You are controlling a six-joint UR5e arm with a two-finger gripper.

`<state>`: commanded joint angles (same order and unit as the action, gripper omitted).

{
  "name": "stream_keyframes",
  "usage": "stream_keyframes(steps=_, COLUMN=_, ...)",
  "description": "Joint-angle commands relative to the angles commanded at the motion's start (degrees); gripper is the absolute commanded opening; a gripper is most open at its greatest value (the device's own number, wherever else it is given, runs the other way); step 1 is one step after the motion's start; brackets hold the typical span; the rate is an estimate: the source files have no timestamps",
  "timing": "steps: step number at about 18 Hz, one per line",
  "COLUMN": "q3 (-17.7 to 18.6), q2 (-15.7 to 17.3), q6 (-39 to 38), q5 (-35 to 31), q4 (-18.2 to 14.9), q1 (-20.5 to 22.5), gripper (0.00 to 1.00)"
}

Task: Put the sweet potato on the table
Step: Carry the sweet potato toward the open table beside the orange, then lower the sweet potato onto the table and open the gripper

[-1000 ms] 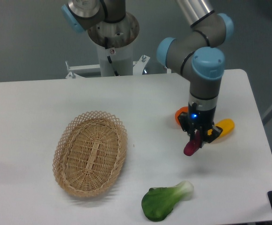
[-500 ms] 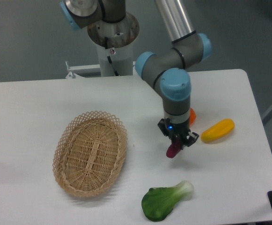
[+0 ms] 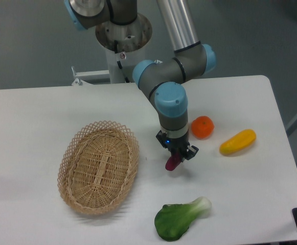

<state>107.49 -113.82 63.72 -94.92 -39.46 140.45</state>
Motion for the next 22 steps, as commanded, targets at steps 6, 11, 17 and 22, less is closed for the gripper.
stream_keyframes(steps=6, q3=-0.5, q2=-0.4, q6=0.2, q5=0.0, q4=0.0, q1=-0.1, gripper=0.32)
stream_keyframes(steps=11, q3=-3.3, q2=-0.4, q6=0.5, q5=-0.2, q4=-0.1, q1=-0.1, gripper=1.00)
stream_keyframes(steps=17, q3=-10.0, q2=0.1, q6=0.0, q5=-0.3, q4=-0.4, q1=0.6, gripper=1.00)
stream_keyframes(steps=22, q3=-16.5, q2=1.1, q6=0.6, q5=0.4, q4=-1.7, q1=3.9, gripper=1.00)
